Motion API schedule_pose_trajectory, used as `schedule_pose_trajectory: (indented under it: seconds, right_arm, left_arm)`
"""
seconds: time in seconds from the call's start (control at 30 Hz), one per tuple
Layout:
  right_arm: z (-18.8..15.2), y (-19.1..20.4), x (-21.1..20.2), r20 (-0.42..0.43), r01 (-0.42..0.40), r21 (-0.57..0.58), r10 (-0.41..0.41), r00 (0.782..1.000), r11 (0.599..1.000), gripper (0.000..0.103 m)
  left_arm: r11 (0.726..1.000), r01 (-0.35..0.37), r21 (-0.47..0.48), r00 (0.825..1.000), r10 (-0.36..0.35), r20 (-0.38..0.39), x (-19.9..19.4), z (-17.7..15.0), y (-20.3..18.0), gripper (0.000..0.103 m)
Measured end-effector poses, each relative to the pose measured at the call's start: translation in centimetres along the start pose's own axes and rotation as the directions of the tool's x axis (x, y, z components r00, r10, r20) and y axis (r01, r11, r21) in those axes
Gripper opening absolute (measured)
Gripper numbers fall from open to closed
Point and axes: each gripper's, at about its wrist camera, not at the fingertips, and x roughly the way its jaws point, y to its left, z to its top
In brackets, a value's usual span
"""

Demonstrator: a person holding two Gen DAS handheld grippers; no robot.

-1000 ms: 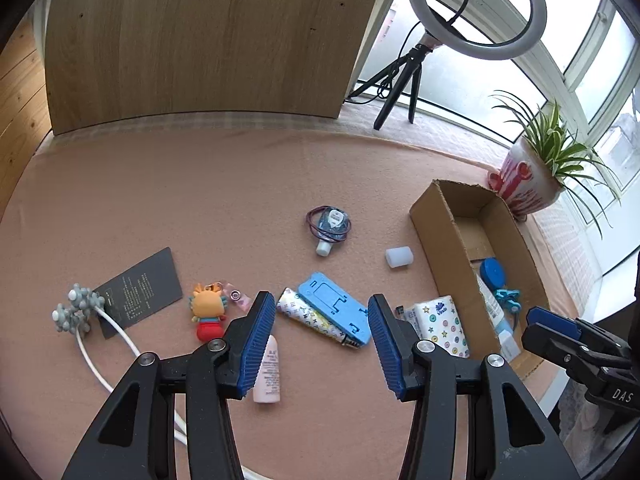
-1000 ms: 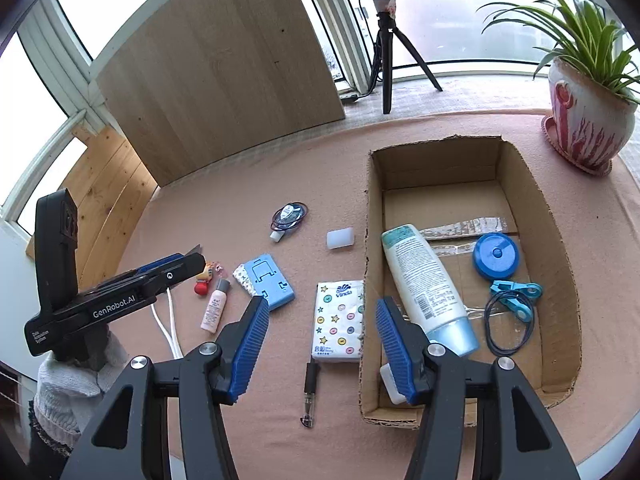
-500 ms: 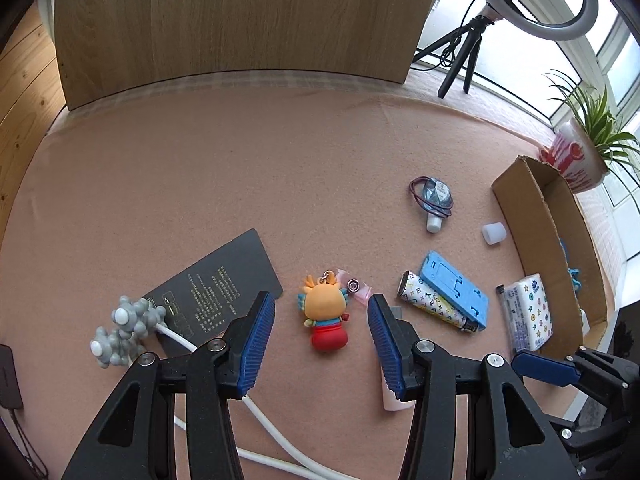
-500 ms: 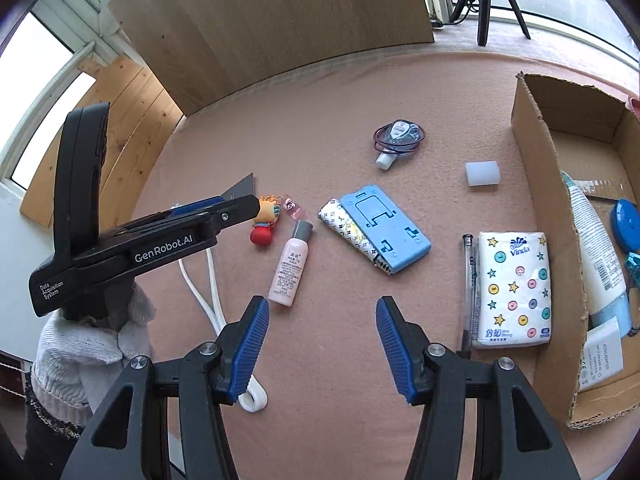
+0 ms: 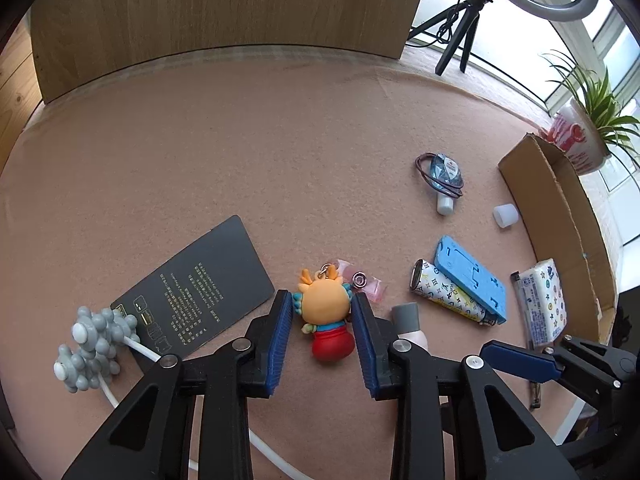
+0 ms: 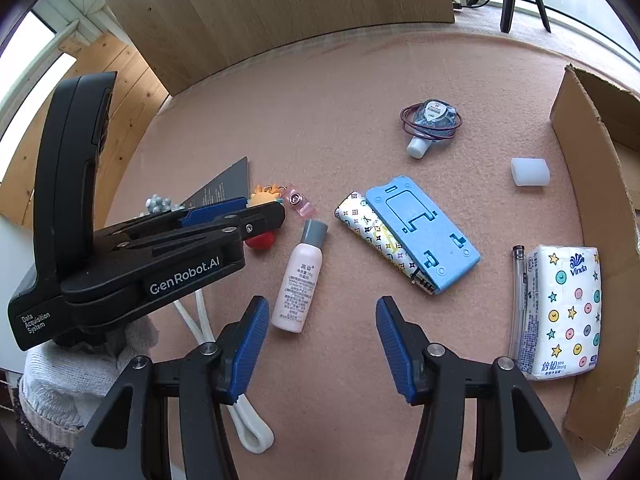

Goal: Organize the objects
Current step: 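Move both grippers back over the toy figure and pink bottle, then grasp the orange toy figure with the left gripper while the right gripper grasps the pink bottle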

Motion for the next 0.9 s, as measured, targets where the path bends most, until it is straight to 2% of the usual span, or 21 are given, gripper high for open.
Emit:
schedule_pose_trajectory:
  seconds: [0.2, 0.53, 0.9]
  right_arm:
    - [0.7, 1.2, 1.2, -0.011, 0.032, -0.041, -0.032, 0.999, 0.999, 0.045]
    - [0.9, 2.3, 2.7, -0.029, 0.095, -0.095, -0.099, 0.995, 0.991, 0.019]
    - [0.3, 0.5, 1.1, -0.018, 0.034, -0.067, -0.035, 0.999, 0.997, 0.019]
  left_arm:
    - [1.000, -0.002, 0.005, 1.000, 0.002, 0.017, -0.4, -0.5, 0.4, 0.031]
    - [0.997, 0.005, -0.076, 0.999, -0.003, 0.034, -1.7, -1.4, 3.0, 0.030]
    - [0.990, 0.034, -0.134, 0.997, -0.024, 0.070, -3.4, -2.6, 2.9, 0.030]
